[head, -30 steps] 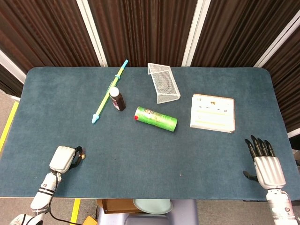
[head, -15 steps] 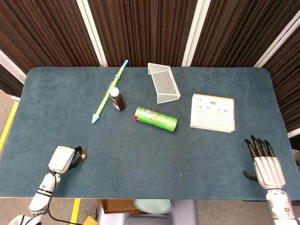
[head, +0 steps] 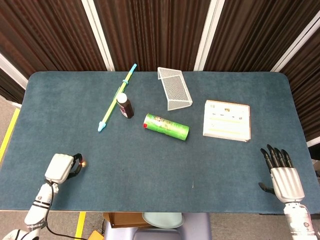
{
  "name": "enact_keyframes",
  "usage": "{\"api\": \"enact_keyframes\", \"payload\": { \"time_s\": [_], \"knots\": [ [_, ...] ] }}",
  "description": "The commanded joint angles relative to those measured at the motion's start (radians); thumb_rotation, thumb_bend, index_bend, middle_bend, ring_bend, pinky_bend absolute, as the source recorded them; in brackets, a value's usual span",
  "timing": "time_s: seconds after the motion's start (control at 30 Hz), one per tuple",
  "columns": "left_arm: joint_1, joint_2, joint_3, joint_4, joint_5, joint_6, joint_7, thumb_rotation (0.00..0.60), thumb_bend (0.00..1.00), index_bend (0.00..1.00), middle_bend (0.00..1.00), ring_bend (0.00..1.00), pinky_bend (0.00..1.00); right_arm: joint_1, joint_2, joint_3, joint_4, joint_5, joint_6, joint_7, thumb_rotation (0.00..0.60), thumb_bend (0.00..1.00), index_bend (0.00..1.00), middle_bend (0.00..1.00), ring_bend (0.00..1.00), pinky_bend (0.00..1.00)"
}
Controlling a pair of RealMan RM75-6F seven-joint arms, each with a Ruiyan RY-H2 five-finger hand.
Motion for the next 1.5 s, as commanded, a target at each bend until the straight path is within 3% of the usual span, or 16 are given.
{"api": "enact_keyframes", "payload": {
  "time_s": [0.03, 0.1, 0.2, 0.3, 0.87, 1.0, 1.2, 1.4, 1.5],
  "knots": [
    [-0.012, -0.022, -0.024, 0.025, -0.03, -0.03, -0.011, 0.6, 0.42, 0.64, 0.97, 0.94, 1.0, 0.007, -0.005, 0.0, 0.001, 0.01, -0.018, -0.006, 0.6, 0.23, 0.0, 0.0, 0.0, 0.0],
    [-0.011, -0.011, 0.015, 0.009, 0.01, -0.033, 0.013, 0.6, 0.42, 0.64, 0.97, 0.94, 1.0, 0.006, -0.006, -0.005, 0.002, 0.003, -0.016, -0.007, 0.6, 0.23, 0.0, 0.0, 0.0, 0.0],
    [-0.008, -0.025, -0.004, 0.008, 0.02, 0.016, 0.037, 0.6, 0.42, 0.63, 0.97, 0.94, 1.0, 0.01, -0.007, -0.001, 0.005, 0.021, -0.031, -0.011, 0.6, 0.23, 0.0, 0.0, 0.0, 0.0],
    [-0.016, -0.031, -0.033, 0.023, -0.018, -0.005, 0.011, 0.6, 0.42, 0.63, 0.97, 0.94, 1.0, 0.008, 0.0, -0.002, -0.003, 0.009, -0.021, 0.002, 0.6, 0.23, 0.0, 0.0, 0.0, 0.0],
    [-0.014, -0.043, -0.01, 0.05, -0.019, -0.033, 0.003, 0.6, 0.42, 0.58, 0.97, 0.94, 1.0, -0.001, 0.005, 0.0, -0.004, 0.003, -0.002, 0.009, 0.6, 0.23, 0.0, 0.0, 0.0, 0.0],
    [-0.013, -0.043, -0.007, 0.052, -0.022, -0.039, 0.007, 0.6, 0.42, 0.5, 0.96, 0.94, 1.0, -0.001, 0.005, -0.001, -0.005, 0.003, -0.004, 0.006, 0.6, 0.23, 0.0, 0.0, 0.0, 0.0],
    [-0.012, -0.032, -0.006, 0.032, -0.031, -0.05, 0.025, 0.6, 0.41, 0.19, 0.94, 0.93, 1.0, -0.001, 0.002, 0.0, -0.001, -0.003, 0.001, 0.011, 0.6, 0.23, 0.0, 0.0, 0.0, 0.0],
    [0.011, -0.005, -0.001, -0.005, -0.004, 0.019, 0.048, 0.6, 0.41, 0.11, 0.9, 0.89, 1.0, -0.004, 0.004, -0.001, -0.002, -0.011, 0.01, 0.017, 0.6, 0.23, 0.0, 0.0, 0.0, 0.0],
    [0.05, 0.043, 0.009, -0.063, 0.027, 0.112, 0.057, 0.6, 0.41, 0.1, 0.75, 0.77, 0.96, -0.006, 0.008, -0.002, -0.005, -0.014, 0.014, 0.022, 0.6, 0.23, 0.0, 0.0, 0.0, 0.0]
  ]
}}
